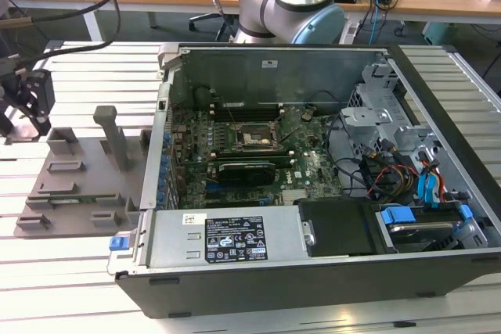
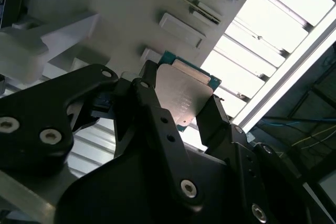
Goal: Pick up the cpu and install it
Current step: 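Pick up the cpu and move it towards the insertion slot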
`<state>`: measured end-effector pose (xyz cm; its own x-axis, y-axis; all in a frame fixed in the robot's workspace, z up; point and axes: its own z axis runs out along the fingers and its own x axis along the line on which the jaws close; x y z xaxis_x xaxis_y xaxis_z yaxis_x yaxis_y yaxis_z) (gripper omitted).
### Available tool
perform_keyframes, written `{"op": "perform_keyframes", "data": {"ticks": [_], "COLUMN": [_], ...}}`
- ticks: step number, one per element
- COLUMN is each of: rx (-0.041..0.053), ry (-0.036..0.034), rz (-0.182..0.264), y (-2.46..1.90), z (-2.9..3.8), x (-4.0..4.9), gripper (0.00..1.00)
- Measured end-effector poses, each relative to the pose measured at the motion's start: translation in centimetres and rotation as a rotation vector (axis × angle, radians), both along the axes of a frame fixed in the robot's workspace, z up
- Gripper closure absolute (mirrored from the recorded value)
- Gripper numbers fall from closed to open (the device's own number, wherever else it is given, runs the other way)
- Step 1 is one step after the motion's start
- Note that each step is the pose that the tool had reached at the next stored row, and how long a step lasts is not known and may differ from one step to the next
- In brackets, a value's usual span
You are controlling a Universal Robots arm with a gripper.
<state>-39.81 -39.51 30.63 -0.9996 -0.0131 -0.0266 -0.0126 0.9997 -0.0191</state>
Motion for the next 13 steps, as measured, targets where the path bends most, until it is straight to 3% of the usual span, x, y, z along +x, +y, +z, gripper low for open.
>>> {"op": "perform_keyframes", "data": {"ticks": [6,13], "rx": [0.0000,0.0000], "ry": [0.0000,0.0000], "rz": [0.000,0.000], "y": [0.00,0.00], "z": [1.11,1.90], "x": [0.00,0.00], "gripper": [0.45,0.45]}}
